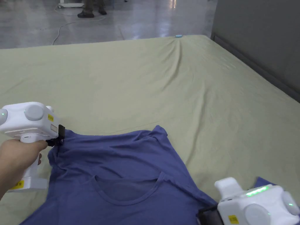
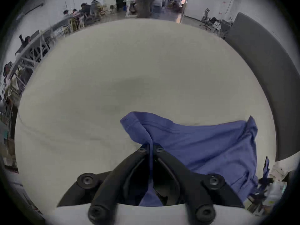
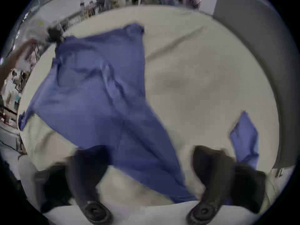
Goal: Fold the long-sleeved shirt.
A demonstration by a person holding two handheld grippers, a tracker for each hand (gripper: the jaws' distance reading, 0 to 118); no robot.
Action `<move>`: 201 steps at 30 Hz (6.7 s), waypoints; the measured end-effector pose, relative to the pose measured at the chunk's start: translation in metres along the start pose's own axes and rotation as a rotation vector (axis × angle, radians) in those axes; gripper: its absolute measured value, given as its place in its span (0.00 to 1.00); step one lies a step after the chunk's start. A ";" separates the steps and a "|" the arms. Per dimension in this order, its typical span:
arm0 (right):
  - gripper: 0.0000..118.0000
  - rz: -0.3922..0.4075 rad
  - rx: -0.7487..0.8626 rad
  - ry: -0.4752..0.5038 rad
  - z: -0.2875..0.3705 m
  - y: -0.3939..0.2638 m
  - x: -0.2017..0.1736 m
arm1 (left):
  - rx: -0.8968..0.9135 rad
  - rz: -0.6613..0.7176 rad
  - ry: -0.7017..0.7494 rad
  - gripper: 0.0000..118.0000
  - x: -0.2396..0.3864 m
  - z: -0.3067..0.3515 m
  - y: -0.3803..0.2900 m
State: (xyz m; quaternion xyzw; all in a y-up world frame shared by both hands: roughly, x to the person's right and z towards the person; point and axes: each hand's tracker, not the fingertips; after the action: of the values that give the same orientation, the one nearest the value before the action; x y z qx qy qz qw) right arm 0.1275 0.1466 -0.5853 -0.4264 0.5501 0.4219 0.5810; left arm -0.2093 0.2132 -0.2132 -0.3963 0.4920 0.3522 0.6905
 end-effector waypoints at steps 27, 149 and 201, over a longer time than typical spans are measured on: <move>0.05 0.048 0.891 0.064 0.489 0.114 0.049 | 0.511 0.302 -0.170 0.00 -0.087 0.494 -0.015; 0.00 -0.094 0.165 0.137 0.108 -0.137 0.010 | 0.004 0.304 -0.204 1.00 0.069 -0.003 -0.094; 0.07 0.026 0.708 -0.036 0.451 0.315 0.058 | 0.716 0.247 -0.136 0.02 -0.030 0.490 0.152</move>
State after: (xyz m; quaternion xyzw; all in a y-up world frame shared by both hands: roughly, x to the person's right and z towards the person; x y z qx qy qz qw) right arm -0.0464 0.6686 -0.6393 -0.1841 0.6573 0.2197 0.6970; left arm -0.1542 0.7143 -0.1163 -0.0436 0.5808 0.2642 0.7688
